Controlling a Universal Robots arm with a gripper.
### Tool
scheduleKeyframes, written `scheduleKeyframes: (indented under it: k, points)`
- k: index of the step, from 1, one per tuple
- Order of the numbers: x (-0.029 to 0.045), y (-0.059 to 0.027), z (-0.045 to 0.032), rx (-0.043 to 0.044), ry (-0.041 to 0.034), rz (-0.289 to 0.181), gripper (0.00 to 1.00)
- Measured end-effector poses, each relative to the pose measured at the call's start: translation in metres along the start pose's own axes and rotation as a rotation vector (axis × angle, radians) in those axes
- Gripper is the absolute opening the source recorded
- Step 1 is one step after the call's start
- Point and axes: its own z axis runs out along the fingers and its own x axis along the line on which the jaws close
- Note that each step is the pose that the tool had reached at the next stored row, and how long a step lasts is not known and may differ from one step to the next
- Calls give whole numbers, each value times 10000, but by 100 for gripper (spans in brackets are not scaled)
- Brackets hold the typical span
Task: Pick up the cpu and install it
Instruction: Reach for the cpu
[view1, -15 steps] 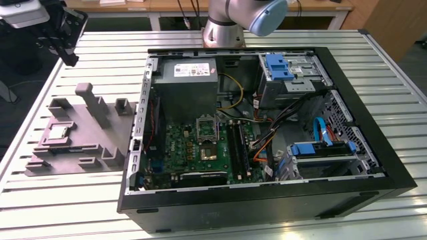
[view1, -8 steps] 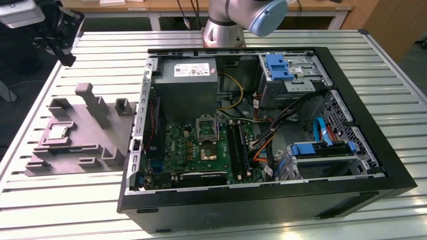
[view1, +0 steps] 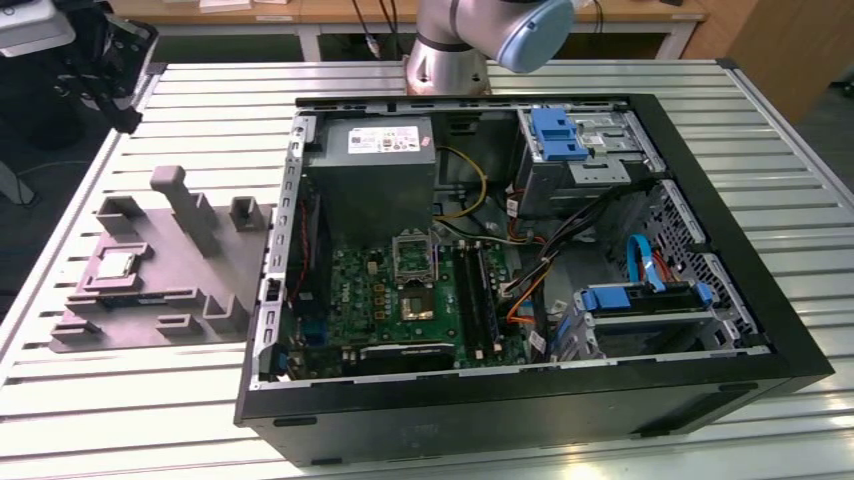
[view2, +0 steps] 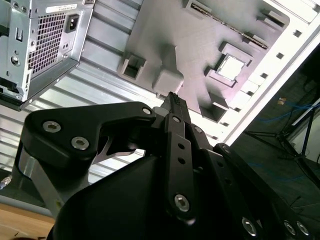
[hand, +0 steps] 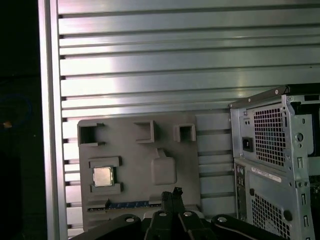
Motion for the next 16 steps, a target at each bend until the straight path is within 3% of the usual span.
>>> scheduleKeyframes:
  k: [16]
  points:
    - [422,-54,5,0,-1,1,11]
